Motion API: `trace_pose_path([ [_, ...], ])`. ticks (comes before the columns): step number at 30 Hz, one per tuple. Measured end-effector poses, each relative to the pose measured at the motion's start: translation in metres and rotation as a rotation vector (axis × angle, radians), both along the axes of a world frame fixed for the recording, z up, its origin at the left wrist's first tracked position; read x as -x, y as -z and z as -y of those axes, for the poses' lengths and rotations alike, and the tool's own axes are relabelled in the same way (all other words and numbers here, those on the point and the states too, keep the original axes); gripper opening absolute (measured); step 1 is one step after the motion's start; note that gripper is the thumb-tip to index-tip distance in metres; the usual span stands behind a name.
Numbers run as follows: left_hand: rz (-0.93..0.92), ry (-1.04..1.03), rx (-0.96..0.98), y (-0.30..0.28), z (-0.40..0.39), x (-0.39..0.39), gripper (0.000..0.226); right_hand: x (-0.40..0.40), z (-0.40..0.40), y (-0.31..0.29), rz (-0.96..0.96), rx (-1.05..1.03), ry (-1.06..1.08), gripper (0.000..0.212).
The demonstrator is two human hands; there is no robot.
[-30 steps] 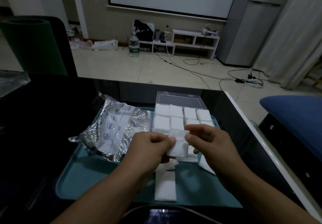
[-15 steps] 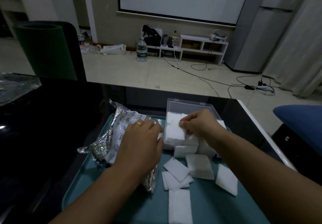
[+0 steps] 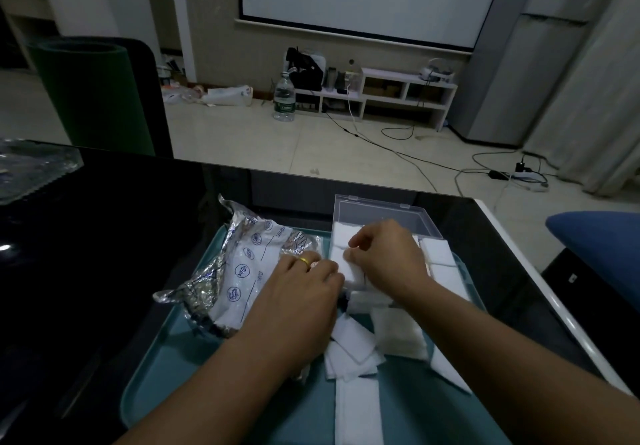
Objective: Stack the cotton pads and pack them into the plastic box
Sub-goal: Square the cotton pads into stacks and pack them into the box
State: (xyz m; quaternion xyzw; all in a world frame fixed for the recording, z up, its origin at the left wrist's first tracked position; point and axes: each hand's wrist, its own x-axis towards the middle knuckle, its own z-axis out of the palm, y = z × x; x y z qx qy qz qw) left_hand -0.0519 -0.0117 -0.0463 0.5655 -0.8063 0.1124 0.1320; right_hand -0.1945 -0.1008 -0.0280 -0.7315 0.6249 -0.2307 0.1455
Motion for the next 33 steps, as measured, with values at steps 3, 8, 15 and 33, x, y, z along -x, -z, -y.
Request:
trace_pose_path([
  [3,0.023,-0.023,-0.036,-0.002,0.001,0.000,0.027,0.000,-0.004,0.000,-0.116,0.153,-0.036,0.020],
  [8,-0.070,0.014,0.009,-0.006,0.003,0.006,0.039,0.027,-0.025,-0.018,0.115,0.391,-0.175,0.017],
  [15,0.048,0.011,-0.255,-0.006,0.005,0.022,0.070,0.094,-0.100,-0.022,0.379,0.107,-0.009,0.024],
  [33,0.087,0.059,-0.360,-0.007,0.000,0.038,0.073,0.106,-0.113,-0.004,-0.407,-0.125,-0.339,0.047],
])
